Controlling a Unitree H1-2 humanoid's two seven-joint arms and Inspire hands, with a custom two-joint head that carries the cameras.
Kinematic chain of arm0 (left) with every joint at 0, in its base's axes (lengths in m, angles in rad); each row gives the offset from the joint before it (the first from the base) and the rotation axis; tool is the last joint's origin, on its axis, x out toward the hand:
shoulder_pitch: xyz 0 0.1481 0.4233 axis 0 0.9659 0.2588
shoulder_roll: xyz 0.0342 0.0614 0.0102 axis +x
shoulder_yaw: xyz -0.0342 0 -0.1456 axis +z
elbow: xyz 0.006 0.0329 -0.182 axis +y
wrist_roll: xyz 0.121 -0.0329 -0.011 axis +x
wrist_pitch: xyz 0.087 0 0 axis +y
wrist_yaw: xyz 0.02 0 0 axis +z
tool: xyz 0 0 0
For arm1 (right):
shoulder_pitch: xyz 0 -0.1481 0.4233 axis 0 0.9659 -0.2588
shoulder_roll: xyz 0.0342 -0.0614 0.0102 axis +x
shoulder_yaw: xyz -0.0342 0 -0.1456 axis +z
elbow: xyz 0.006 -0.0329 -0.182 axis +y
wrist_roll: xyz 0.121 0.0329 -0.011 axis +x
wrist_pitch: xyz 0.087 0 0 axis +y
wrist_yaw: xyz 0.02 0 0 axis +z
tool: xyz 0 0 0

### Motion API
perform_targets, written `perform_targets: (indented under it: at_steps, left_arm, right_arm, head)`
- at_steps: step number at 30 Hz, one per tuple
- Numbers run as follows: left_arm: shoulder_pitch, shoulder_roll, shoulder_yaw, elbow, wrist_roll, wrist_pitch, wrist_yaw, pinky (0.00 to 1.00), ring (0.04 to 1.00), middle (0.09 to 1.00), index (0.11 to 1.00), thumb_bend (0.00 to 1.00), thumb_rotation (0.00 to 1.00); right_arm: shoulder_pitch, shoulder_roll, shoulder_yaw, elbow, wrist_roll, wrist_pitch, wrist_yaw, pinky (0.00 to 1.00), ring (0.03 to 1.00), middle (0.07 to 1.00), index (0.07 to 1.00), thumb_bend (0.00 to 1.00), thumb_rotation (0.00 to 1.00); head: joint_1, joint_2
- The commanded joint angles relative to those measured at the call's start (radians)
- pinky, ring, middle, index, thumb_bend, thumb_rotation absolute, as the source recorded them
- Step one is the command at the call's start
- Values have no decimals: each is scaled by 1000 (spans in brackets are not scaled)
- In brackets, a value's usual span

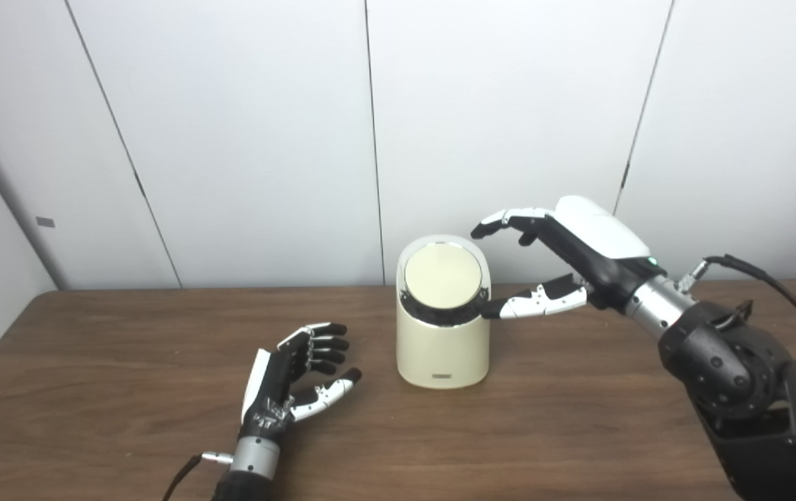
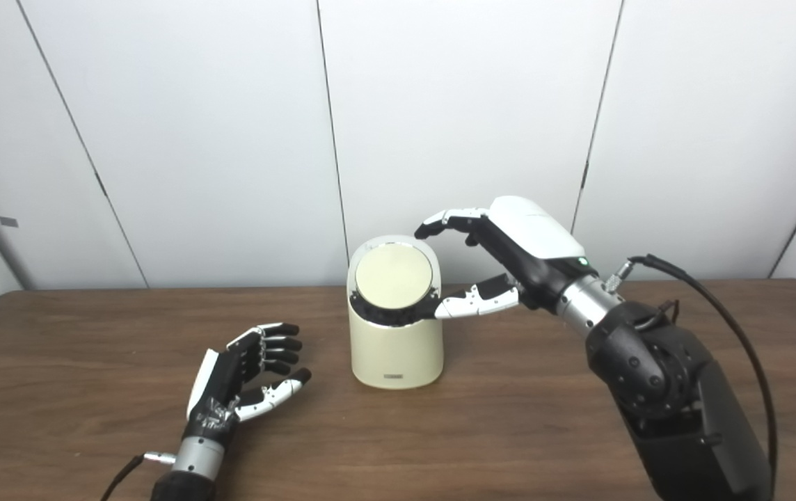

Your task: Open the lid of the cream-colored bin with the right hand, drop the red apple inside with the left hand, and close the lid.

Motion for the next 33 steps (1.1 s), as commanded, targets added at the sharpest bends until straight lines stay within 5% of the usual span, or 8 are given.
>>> perform_targets:
  at_steps: [1, 6, 9, 15, 28, 33]
  left_arm:
    - [41, -9, -5, 5, -6, -14, 4, 596, 628, 655, 711, 575, 0]
    - [41, -8, -3, 6, -11, -31, 1, 581, 634, 659, 713, 586, 0]
    - [43, -6, 0, 4, -19, -32, -3, 577, 639, 665, 715, 598, 0]
    - [43, 0, 2, 6, -27, -47, -7, 540, 627, 666, 715, 621, 0]
    - [40, 30, 9, 32, -71, -117, -48, 538, 607, 669, 709, 672, 33]
    - [43, 33, 9, 28, -78, -119, -54, 541, 616, 679, 715, 678, 57]
  right_arm:
    - [-6, -2, -40, -7, 56, -13, -42, 707, 829, 862, 853, 640, 355]
    - [71, 17, -118, 30, 181, 34, -71, 795, 881, 917, 902, 716, 265]
    - [112, 25, -162, 106, 288, -17, -90, 737, 847, 916, 907, 747, 249]
    - [165, 52, -197, 251, 445, -120, -105, 786, 870, 925, 917, 762, 217]
    - [251, 117, -189, 397, 498, -297, -187, 753, 847, 900, 904, 801, 277]
    - [277, 127, -191, 392, 504, -304, -198, 750, 849, 908, 911, 793, 282]
  head:
    - [0, 1]
    - [6, -1]
    - [-2, -1]
    - [-22, 1]
    - [-52, 8]
    - [-54, 7]
